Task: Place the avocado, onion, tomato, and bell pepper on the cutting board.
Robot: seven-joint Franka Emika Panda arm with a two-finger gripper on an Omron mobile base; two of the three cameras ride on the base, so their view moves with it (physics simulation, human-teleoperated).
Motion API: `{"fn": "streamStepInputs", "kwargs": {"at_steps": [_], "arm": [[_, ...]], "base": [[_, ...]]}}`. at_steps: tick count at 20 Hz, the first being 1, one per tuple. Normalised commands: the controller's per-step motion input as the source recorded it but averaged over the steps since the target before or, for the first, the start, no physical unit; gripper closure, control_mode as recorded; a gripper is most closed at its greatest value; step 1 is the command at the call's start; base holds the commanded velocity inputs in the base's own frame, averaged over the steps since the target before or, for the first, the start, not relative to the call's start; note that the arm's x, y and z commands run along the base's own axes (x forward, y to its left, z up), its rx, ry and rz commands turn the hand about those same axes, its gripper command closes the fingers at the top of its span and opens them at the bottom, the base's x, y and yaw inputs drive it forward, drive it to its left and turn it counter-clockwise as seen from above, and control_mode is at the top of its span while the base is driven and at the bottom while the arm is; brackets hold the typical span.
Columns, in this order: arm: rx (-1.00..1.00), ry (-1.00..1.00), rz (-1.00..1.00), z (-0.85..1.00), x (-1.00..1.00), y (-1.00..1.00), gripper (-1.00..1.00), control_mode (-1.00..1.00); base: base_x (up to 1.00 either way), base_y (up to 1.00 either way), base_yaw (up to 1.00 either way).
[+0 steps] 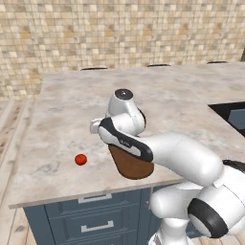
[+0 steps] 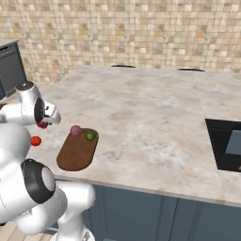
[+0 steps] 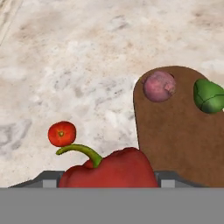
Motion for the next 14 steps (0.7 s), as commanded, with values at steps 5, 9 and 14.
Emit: {"fn": "streamStepInputs", "kwargs": {"at_steps": [5,9,14], "arm": [[-0.05,0.10,-0.07,0.04,-0.53,-0.26,1.00,-1.00],[-0.07,0.02,-0.05,-0.06,-0.39,-0.44,1.00,-1.00],[-0.06,0.01,-0.02,-0.18,-0.15,-0.46,1.00,-1.00]], "base": [[0.00,0.00,0.00],[0.00,0.00,0.00],[0.00,0.00,0.00]]}}
